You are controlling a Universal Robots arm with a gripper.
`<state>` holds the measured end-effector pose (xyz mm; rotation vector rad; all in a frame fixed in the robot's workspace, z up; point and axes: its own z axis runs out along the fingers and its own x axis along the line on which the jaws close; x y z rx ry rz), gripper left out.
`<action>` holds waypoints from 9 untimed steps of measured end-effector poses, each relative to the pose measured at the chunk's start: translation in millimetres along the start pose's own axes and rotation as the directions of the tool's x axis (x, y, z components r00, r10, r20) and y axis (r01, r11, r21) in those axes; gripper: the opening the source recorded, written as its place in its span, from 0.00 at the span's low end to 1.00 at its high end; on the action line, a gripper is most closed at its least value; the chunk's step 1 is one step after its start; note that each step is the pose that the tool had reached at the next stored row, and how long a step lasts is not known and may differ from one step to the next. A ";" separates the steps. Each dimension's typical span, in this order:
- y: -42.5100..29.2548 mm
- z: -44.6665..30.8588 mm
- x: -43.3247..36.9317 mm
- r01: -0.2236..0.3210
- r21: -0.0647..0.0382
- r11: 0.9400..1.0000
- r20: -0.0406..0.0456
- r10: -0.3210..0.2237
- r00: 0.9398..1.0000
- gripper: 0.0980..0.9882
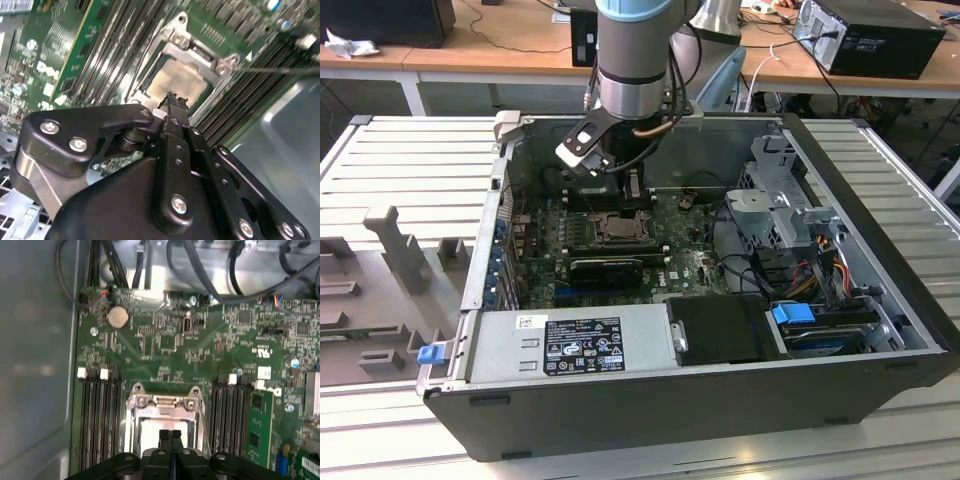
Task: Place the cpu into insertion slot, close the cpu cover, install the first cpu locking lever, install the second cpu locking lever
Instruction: 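Close the cpu cover, then install the first cpu locking lever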
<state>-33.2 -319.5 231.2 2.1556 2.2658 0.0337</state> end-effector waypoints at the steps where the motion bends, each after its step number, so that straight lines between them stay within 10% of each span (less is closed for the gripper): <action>1: -1.0 -0.1 0.0 0.000 0.000 1.000 0.000 0.000 1.000 0.01; 9: -10.0 -0.3 0.4 0.000 0.000 1.000 0.000 0.000 1.000 0.01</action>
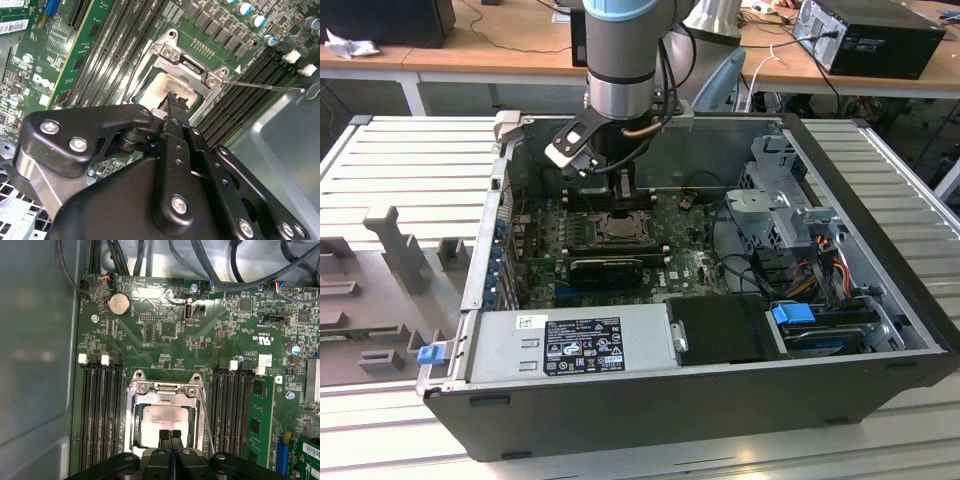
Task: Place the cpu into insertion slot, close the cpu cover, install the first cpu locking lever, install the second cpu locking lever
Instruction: 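Install the first cpu locking lever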
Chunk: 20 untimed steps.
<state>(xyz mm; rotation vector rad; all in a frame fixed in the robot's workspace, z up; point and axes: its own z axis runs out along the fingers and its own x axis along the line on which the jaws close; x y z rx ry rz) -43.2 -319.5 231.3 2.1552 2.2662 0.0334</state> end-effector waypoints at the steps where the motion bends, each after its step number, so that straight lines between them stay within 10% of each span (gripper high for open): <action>1: -0.1 0.0 0.0 0.000 0.000 1.000 0.000 0.000 1.000 0.01; 9: 0.1 -10.1 0.0 0.000 0.000 1.000 0.006 0.000 1.000 0.01; 17: 0.8 -35.3 0.2 0.003 0.002 1.000 0.035 -0.003 0.999 0.01; 20: 0.8 -35.4 0.2 0.070 0.002 0.998 0.033 -0.070 0.997 0.01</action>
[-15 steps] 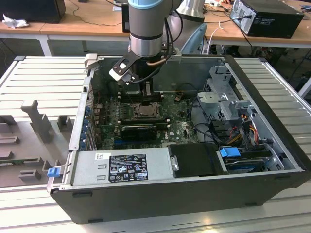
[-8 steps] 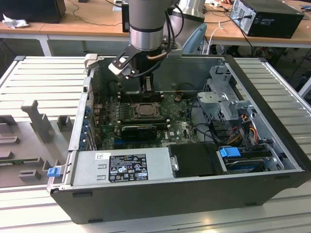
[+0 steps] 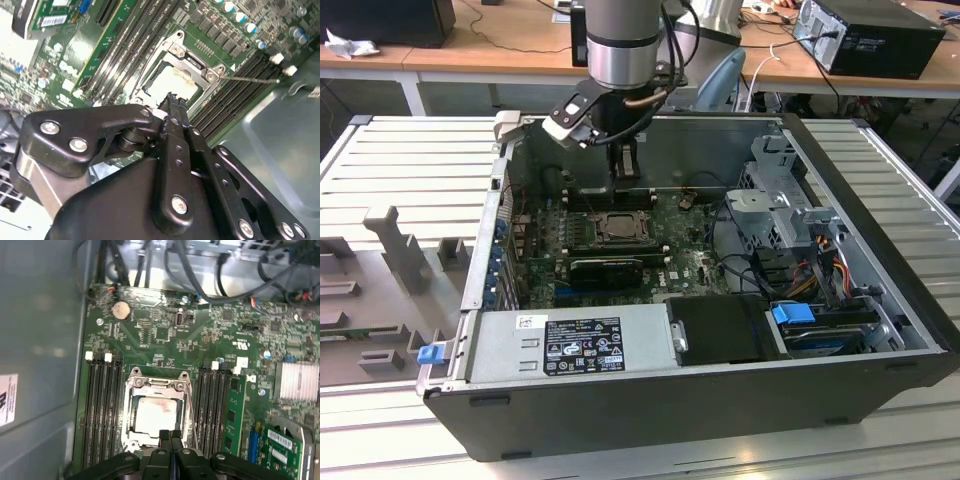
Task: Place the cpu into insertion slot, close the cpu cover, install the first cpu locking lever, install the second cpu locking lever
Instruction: 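Install the first cpu locking lever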
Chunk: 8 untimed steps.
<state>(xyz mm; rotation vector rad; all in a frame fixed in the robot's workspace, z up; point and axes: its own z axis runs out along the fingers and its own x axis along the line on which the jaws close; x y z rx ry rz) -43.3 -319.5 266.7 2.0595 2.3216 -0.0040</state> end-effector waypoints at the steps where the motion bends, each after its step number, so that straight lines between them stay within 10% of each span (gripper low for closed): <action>1: 0.0 0.0 0.0 0.039 -0.001 0.999 -0.001 -0.039 0.999 0.01; 8: 0.0 0.1 0.0 0.214 -0.006 0.977 -0.002 -0.215 0.977 0.01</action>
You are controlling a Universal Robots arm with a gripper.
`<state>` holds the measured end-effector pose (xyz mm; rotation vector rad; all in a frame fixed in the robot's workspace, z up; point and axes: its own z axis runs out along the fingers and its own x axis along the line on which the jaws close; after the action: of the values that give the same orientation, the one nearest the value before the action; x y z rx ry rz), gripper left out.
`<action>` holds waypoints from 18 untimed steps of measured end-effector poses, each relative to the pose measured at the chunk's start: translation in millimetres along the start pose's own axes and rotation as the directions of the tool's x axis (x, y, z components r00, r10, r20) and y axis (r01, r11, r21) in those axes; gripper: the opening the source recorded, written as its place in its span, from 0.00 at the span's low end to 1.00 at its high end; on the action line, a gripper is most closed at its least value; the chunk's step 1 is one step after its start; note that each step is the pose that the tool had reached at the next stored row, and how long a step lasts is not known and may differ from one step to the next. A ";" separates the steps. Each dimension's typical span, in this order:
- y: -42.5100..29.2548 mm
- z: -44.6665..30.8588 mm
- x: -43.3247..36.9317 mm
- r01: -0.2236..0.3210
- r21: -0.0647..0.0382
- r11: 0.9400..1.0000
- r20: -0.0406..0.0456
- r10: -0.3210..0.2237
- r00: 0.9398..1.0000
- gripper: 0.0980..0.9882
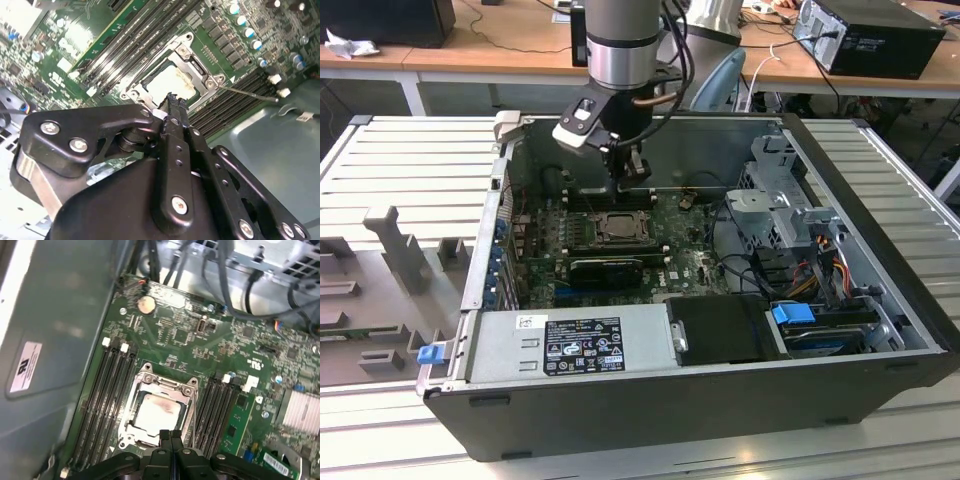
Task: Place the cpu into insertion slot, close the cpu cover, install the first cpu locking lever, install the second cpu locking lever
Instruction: 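Install the first cpu locking lever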
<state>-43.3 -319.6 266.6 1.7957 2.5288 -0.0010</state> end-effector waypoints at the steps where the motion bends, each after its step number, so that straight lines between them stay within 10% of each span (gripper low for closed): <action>1: 0.0 0.0 0.0 0.014 0.000 1.000 0.000 -0.014 1.000 0.01; 11: 0.0 0.0 0.0 0.230 -0.005 0.973 0.002 -0.230 0.973 0.01; 18: 0.0 0.0 0.0 0.371 -0.010 0.929 0.001 -0.371 0.929 0.01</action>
<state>-43.3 -319.6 266.7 1.2843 2.8182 0.0003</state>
